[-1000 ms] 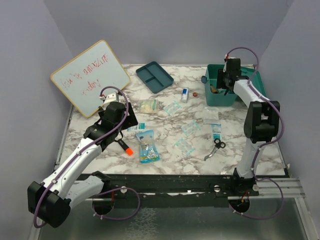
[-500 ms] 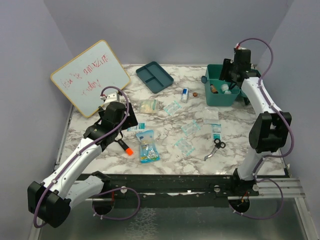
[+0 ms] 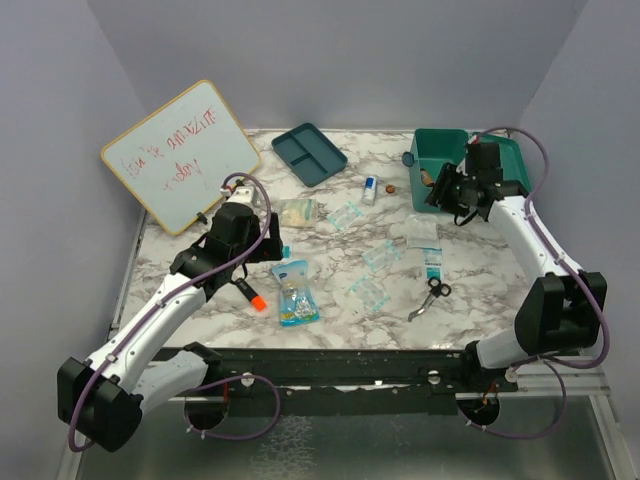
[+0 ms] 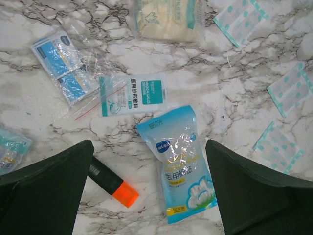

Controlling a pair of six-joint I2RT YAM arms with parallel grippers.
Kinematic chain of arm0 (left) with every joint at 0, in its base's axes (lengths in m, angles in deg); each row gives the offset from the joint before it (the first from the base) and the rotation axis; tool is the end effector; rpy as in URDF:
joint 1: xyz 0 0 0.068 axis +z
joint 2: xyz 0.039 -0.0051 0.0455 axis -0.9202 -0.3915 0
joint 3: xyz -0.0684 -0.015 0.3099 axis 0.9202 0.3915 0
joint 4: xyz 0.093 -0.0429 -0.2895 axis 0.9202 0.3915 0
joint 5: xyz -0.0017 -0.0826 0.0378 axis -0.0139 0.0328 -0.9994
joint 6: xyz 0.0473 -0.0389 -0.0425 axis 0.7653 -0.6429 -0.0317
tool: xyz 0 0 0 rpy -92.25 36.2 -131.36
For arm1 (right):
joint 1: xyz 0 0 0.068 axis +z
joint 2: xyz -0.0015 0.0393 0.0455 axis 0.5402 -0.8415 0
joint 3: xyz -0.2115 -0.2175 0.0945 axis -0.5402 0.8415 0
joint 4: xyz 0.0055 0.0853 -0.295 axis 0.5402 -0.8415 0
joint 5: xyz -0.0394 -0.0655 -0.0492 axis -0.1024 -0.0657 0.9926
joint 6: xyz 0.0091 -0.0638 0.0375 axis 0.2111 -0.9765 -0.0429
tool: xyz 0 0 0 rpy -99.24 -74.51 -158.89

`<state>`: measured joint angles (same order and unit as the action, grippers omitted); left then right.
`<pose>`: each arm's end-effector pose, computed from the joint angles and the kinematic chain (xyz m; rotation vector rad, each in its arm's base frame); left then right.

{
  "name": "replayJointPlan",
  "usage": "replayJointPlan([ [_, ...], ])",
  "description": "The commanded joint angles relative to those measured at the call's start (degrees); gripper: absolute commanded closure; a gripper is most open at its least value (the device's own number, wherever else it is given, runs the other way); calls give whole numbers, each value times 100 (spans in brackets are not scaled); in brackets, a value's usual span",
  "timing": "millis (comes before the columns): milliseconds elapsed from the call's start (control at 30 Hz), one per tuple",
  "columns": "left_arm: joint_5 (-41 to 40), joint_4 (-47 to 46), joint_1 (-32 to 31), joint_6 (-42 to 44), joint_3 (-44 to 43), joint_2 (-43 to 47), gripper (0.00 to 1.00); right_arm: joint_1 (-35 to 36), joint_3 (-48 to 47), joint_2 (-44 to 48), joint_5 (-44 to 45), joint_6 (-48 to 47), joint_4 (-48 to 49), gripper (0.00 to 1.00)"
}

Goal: Organize the medicine kit
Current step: Place the pill bottle in the medicine box.

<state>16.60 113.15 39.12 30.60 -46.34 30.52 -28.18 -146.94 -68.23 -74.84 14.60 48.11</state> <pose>0.2323 -0.1101 0.2979 -0.0249 2.2430 -0.2934 0.3901 0.0369 0.3165 0.3471 2.3746 0.3438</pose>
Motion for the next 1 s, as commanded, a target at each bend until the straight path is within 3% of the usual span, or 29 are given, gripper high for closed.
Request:
replayJointPlan([
  [0, 566, -118, -3, 565, 14, 121, 1, 117, 786, 469, -83, 224, 266, 49],
  [133, 715, -181, -2, 591, 95, 102, 1, 147, 1364, 461, 37, 61, 938, 48],
  [400, 849, -195, -2, 703, 82, 109, 1, 182, 1635, -115, 845, 113, 1566, 48],
  [600, 828, -195, -1, 713, 100, 130, 1, 188, 1574, -532, 1296, 39, 1684, 49],
  [967, 820, -203, 0, 713, 100, 178, 1, 184, 1606, -1077, 1259, 152, 1747, 49],
])
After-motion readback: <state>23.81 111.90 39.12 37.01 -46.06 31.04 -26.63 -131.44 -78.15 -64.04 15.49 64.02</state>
